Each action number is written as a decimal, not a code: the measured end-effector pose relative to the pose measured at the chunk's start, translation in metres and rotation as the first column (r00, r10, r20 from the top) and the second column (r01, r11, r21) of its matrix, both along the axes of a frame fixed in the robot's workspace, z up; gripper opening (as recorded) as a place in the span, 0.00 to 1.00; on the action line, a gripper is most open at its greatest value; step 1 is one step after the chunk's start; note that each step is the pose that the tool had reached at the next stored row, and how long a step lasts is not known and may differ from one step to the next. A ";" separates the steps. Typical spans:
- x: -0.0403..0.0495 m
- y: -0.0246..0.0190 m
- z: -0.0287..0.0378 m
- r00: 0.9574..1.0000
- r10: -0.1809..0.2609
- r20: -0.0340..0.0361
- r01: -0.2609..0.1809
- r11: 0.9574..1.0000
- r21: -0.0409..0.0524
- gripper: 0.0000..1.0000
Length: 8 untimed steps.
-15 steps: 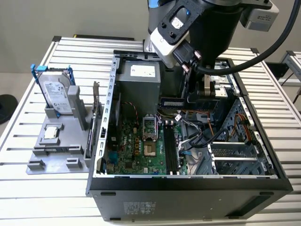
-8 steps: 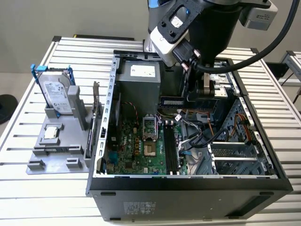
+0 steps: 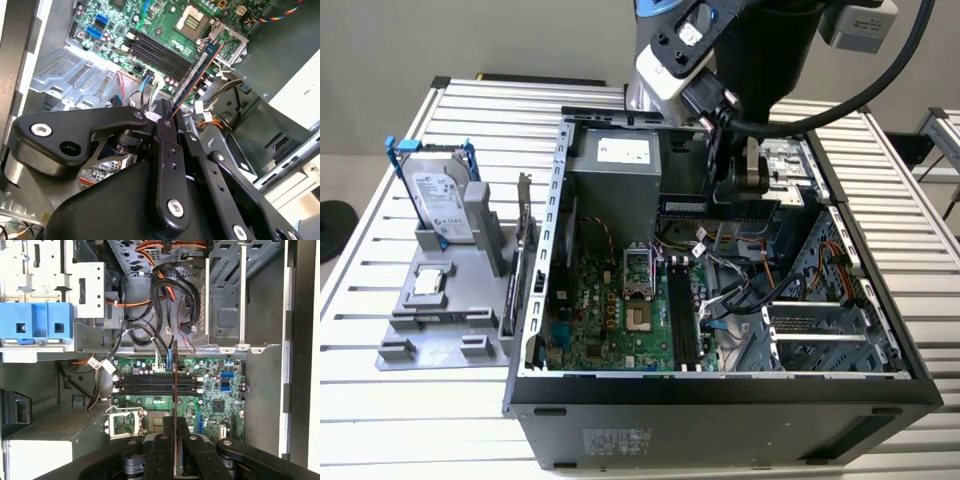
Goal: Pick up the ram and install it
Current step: 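Pick up the ram and move it above insertion slot, then insert the ram into the slot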
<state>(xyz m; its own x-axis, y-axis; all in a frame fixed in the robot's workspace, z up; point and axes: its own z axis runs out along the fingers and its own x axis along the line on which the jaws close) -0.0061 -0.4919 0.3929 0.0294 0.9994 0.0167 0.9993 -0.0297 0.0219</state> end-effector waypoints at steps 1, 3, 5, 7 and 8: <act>-0.0003 0.0017 0.0000 1.000 0.000 0.000 0.000 1.000 0.000 0.00; -0.0008 0.0055 0.0000 1.000 0.000 0.000 0.000 1.000 0.000 0.00; -0.0011 0.0095 0.0000 1.000 0.000 0.000 0.000 1.000 0.000 0.00; -0.0013 0.0149 0.0000 1.000 0.000 0.000 0.000 1.000 0.000 0.00; -0.0014 0.0179 0.0000 1.000 0.000 0.000 0.000 1.000 0.000 0.00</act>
<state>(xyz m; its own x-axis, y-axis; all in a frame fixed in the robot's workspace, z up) -0.0074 -0.4739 0.3929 0.0296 0.9994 0.0167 0.9993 -0.0300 0.0219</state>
